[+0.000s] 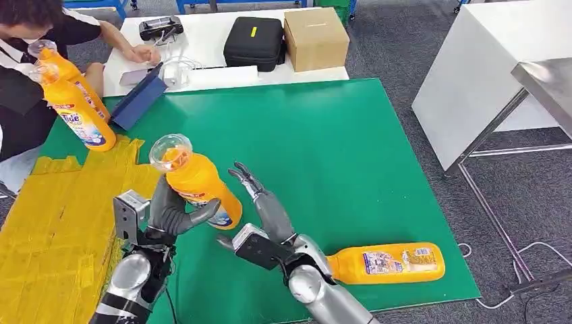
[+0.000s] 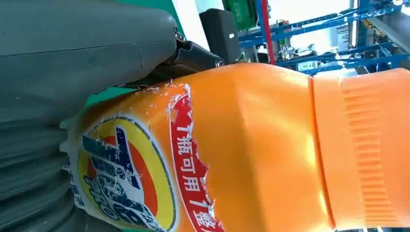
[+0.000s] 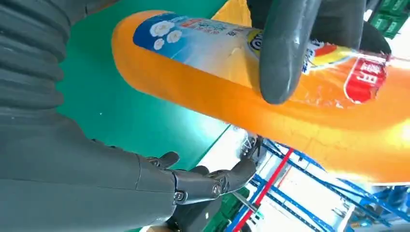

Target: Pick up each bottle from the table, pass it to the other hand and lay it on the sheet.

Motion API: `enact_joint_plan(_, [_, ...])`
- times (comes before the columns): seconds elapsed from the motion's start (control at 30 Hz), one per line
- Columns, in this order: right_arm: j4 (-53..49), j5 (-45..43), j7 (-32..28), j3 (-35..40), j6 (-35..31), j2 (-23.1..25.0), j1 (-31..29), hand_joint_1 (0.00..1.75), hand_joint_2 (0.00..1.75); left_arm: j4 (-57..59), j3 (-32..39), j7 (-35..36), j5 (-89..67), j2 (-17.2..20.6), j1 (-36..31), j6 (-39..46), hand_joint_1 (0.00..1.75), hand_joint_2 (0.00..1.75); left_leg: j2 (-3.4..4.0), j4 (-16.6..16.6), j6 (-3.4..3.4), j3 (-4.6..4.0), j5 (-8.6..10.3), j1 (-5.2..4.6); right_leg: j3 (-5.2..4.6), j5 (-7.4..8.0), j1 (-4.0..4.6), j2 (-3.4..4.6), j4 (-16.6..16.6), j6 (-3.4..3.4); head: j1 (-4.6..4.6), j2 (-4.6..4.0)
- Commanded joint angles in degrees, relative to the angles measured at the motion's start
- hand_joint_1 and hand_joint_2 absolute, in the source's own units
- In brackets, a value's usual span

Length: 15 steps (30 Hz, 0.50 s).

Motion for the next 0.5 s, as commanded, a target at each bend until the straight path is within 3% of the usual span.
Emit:
enact_joint_plan(0.03, [-7.0, 0.3, -0.3, -3.6, -2.1, -3.9, 2.0, 0.00, 1.75, -0.6, 2.9, -1.6, -13.9, 1.0, -0.7, 14.0, 1.75, 1.75, -0.12, 0.0, -0.05, 0.11, -0.06, 0.07, 0.16, -0.06, 0.07, -0.07, 0.0, -0.07, 0.00, 0.00])
enact_joint_plan(0.17, [-10.9, 0.6, -0.8, -5.2, -2.2, -4.3, 2.5, 0.00, 1.75, 2.9, 3.9, 3.1, -37.9, 3.3, -3.9, 29.7, 1.75, 1.75, -0.14, 0.0, -0.06, 0.12, -0.07, 0.10, 0.17, -0.06, 0.09, -0.08, 0.0, -0.09, 0.00, 0.00])
enact_joint_plan(0.27, [-13.0, 0.3, -1.2, -6.1, -1.5, -4.4, 2.3, 0.00, 1.75, 9.5, 5.4, 9.7, -56.2, 5.1, -7.0, 34.0, 1.75, 1.75, -0.17, 0.0, -0.08, 0.13, -0.03, 0.08, 0.17, -0.05, 0.08, -0.11, 0.0, -0.11, 0.00, 0.00])
enact_joint_plan(0.5, [-13.5, 0.3, -1.2, -6.2, -1.4, -4.4, 2.4, 0.00, 1.75, 10.8, 6.0, 9.1, -56.2, 5.0, -7.4, 34.0, 1.75, 1.75, -0.09, 0.0, -0.06, 0.14, -0.02, 0.06, 0.15, -0.04, 0.06, -0.06, 0.0, -0.07, 0.02, 0.00])
